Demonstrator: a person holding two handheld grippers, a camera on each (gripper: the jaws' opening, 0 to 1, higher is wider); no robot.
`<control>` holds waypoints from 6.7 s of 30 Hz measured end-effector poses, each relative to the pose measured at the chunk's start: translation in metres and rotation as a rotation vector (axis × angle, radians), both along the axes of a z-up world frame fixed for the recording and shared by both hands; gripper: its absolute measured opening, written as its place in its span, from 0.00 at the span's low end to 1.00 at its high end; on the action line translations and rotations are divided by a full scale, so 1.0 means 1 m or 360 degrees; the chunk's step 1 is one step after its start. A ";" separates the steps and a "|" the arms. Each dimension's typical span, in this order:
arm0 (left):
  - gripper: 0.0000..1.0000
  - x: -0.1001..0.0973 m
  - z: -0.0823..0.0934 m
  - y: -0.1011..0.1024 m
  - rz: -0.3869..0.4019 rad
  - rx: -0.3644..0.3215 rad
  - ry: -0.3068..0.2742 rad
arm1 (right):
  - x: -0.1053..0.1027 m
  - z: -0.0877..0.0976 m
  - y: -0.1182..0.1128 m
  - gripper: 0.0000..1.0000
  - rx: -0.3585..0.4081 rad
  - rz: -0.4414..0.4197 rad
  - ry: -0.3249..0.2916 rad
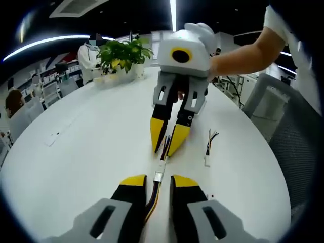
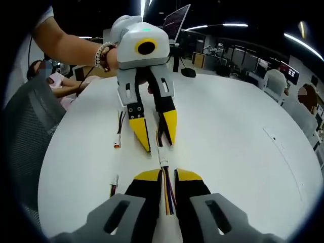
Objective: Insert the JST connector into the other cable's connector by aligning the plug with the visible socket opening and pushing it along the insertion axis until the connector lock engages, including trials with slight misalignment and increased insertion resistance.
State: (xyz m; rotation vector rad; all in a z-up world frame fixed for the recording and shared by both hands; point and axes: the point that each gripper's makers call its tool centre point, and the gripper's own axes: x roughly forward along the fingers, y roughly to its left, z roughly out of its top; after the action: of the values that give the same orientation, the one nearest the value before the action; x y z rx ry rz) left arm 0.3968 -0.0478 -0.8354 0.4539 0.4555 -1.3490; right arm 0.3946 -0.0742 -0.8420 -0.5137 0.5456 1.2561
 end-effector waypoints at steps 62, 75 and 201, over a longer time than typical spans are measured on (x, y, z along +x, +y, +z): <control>0.00 -0.074 -0.004 0.023 0.0050 -0.0126 0.0040 | -0.077 -0.003 -0.001 0.04 0.0037 0.0122 0.0036; 0.00 -0.094 0.015 0.025 0.0013 -0.0080 -0.0017 | -0.096 0.019 0.005 0.04 0.0027 0.0177 -0.0041; 0.00 -0.137 -0.017 0.008 -0.0260 0.0169 0.0016 | -0.142 -0.019 0.031 0.04 -0.0245 0.0529 0.0007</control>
State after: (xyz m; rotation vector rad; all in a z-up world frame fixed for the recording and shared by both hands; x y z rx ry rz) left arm 0.2596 -0.0394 -0.8525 0.5823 0.5090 -1.4900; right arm 0.2521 -0.0432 -0.8610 -0.7537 0.5793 1.5376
